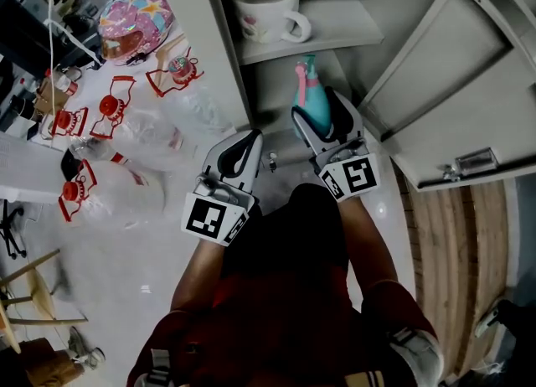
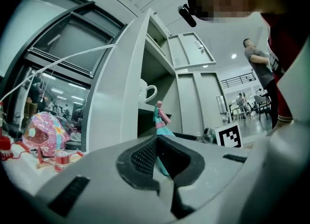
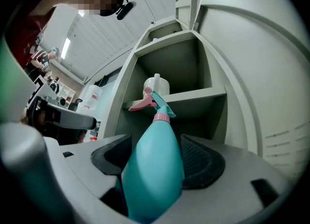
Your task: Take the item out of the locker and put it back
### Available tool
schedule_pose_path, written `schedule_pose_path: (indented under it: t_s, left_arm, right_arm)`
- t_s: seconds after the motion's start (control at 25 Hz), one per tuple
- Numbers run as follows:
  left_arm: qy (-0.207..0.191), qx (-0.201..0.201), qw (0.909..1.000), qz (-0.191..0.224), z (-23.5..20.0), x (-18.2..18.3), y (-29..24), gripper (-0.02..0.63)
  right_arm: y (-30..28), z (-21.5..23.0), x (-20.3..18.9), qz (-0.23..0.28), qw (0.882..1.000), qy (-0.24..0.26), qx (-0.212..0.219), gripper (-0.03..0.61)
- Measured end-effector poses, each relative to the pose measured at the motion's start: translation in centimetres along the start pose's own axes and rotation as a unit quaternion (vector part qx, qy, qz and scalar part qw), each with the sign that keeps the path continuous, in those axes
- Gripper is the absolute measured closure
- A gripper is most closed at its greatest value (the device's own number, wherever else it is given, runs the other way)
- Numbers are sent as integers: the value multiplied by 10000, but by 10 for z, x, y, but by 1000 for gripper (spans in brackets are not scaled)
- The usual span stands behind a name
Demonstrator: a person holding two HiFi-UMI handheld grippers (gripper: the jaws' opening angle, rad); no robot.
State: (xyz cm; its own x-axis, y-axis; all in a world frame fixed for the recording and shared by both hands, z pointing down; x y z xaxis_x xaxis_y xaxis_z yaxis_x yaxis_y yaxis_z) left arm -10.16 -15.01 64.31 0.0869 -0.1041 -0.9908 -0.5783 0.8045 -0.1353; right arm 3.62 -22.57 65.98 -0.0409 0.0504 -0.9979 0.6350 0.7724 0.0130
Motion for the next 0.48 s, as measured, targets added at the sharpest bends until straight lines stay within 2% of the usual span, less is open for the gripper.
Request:
schedule_pose_path:
  t_s: [0.48]
  left_arm:
    - [-55, 24, 9999, 88, -6, -24, 4, 607]
  right_arm:
    - [-18, -4, -13, 132, 9997, 193, 13, 263]
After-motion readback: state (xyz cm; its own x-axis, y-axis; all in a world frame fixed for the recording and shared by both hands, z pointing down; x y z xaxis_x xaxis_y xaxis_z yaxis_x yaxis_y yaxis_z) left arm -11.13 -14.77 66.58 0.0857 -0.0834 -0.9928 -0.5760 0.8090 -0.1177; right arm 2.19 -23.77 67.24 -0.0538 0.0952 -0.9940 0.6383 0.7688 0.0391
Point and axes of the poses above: the fingertips, and each gripper's own axes: y backward along the fingers, z to its right, x out of its top, the point moved 4 cm from there along y, backward along the fingers, and after that the axes turned 12 degrees about -z, right-handed, at the moved point
